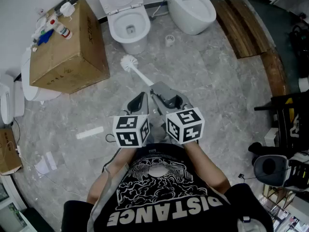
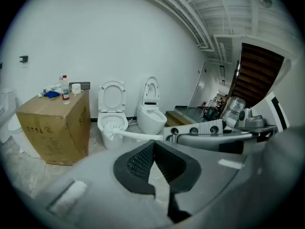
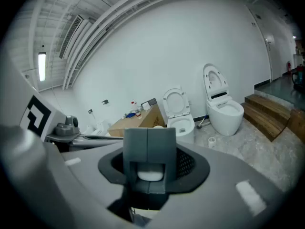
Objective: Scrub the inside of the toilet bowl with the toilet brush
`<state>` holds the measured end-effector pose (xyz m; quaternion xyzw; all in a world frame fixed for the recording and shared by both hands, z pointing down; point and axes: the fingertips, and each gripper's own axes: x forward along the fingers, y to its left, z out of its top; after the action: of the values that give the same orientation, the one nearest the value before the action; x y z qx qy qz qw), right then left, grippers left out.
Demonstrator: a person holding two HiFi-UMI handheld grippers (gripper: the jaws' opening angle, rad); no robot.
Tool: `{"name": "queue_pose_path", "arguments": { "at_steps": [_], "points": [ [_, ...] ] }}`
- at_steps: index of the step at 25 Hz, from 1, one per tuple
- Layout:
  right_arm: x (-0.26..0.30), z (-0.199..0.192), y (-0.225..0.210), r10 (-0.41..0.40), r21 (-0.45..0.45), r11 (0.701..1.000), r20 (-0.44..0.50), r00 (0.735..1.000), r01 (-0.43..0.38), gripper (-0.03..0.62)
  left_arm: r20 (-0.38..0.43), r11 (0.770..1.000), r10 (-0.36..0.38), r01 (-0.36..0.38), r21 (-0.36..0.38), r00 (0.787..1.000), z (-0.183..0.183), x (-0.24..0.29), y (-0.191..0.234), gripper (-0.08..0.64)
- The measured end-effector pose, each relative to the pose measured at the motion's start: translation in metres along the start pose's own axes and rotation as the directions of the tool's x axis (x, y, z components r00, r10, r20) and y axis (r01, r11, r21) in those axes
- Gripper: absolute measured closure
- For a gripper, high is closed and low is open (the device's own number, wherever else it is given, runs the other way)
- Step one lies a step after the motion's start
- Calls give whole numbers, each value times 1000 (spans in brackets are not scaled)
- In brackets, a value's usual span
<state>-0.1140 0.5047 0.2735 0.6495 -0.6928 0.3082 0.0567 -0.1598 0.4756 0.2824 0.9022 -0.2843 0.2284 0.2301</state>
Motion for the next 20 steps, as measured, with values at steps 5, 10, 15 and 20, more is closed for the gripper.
{"name": "queue_pose_path", "arguments": {
  "at_steps": [5, 10, 15, 20],
  "points": [
    [14, -3, 17, -10, 4, 1000, -9, 1000, 10, 426, -7, 1000, -10, 10, 9, 1000, 1, -7, 21, 568],
    [34, 4, 29, -23, 12, 1000, -2, 1000, 23, 425, 4, 1000, -26, 26, -1, 1000, 10, -7, 46, 568],
    [56, 12, 45, -45, 1, 999, -3, 999, 45, 425, 11, 999, -54, 54, -5, 998, 20, -7, 74, 568],
    [73, 22, 57, -51, -13, 999, 3, 999, 51, 425, 29, 997, -69, 69, -14, 997, 31, -6, 96, 568]
  ]
}}
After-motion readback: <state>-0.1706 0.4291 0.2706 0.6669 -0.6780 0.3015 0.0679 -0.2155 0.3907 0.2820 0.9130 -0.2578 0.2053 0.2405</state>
